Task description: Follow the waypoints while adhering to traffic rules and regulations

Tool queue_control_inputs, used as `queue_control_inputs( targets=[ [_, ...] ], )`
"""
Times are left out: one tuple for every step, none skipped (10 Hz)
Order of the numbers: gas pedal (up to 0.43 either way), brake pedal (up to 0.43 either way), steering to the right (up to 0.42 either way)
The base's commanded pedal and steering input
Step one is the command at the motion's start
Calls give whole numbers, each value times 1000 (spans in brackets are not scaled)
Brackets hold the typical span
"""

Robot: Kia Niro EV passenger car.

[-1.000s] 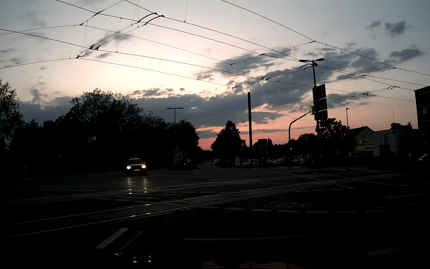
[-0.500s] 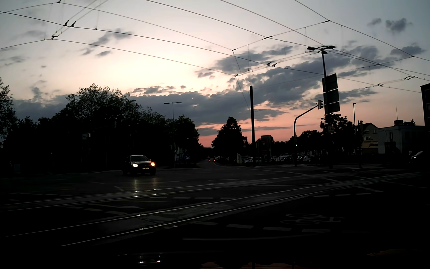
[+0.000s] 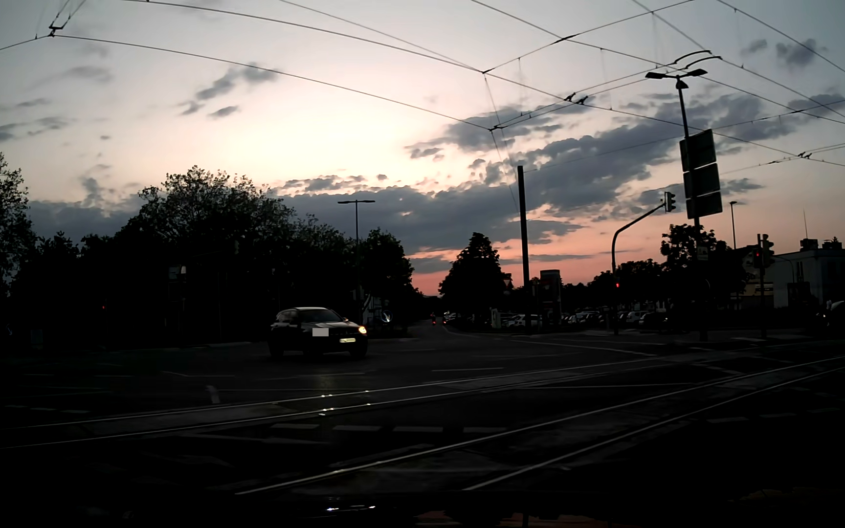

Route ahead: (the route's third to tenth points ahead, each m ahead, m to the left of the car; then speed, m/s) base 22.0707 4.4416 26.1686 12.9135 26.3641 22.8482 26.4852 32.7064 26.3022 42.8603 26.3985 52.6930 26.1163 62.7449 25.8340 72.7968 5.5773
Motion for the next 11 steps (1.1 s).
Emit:
queue_control_inputs(
  targets=[
    [228,0,-130],
    [228,0,-140],
    [228,0,-151],
    [228,0,-158],
    [228,0,-165],
    [228,0,-174],
    [228,0,-180],
    [228,0,-181],
    [228,0,-181],
    [228,0,-184],
    [228,0,-185]
  ],
)
